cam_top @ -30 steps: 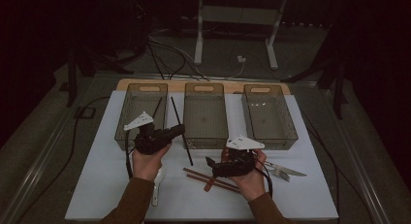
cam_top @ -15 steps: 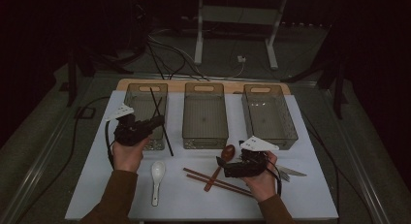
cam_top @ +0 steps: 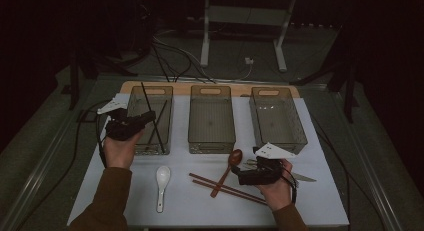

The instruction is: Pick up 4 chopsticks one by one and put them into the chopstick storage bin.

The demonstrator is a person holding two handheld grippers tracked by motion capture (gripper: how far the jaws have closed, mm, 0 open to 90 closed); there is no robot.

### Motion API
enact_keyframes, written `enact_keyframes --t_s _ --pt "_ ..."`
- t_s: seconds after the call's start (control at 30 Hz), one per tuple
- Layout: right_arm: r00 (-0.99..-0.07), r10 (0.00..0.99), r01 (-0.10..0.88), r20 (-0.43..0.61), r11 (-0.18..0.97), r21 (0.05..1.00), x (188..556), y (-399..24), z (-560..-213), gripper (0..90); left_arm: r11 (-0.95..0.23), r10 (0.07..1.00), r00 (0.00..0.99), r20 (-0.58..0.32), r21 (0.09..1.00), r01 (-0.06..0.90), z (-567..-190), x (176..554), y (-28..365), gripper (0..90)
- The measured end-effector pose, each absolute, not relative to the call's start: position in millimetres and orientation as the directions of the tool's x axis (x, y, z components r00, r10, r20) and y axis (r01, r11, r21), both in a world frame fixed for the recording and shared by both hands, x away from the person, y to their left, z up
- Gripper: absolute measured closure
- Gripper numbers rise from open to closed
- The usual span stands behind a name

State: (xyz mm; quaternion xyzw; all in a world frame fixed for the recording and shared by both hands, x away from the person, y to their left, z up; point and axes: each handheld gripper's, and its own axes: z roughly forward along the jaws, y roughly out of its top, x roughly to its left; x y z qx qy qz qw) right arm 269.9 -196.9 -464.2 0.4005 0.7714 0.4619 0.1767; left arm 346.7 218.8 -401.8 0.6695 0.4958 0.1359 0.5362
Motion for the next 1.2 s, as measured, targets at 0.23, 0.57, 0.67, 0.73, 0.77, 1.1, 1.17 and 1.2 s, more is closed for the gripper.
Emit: enact_keyframes --t_s 0.23,0.57,0.67,0.73,0.77,1.1,1.17,1.2 --pt "-0.609 0.787 0.468 0.104 0.25 0.847 270.3 -200.4 -466.3 0.0 0.066 0.835 0.444 -0.326 0.86 0.506 -389.7 359.2 225.5 87.6" --pt "-0.609 0.787 0.472 0.101 0.257 0.843 269.9 -200.2 -466.8 0.0 0.052 0.87 0.398 -0.29 0.858 0.511 -390.9 377.1 230.0 87.5" --pt "-0.607 0.788 0.473 0.1 0.257 0.842 269.7 -200.7 -467.0 0.0 0.018 0.887 0.38 -0.262 0.842 0.538 -397.9 383.0 228.8 87.5" --pt "-0.605 0.79 0.475 0.1 0.258 0.841 269.7 -201.0 -467.0 0.0 0.011 0.894 0.368 -0.257 0.832 0.554 -402.0 386.0 229.1 87.5" --pt "-0.604 0.79 0.475 0.1 0.257 0.841 269.6 -201.3 -466.9 0.0 0.011 0.895 0.364 -0.259 0.827 0.562 -403.9 387.3 229.3 87.4" --pt "-0.604 0.789 0.481 0.112 0.249 0.84 269.6 -204.0 -466.3 0.0 -0.029 0.917 0.325 -0.231 0.774 0.633 -424.7 396.1 231.4 86.9" --pt "-0.605 0.787 0.483 0.117 0.246 0.84 270.0 -204.2 -466.3 0.0 -0.029 0.915 0.326 -0.239 0.766 0.643 -428.7 397.6 231.0 86.6" --pt "-0.605 0.787 0.483 0.118 0.245 0.841 270.1 -204.3 -466.3 0.0 -0.03 0.915 0.326 -0.24 0.763 0.646 -430.7 398.5 230.6 85.9"
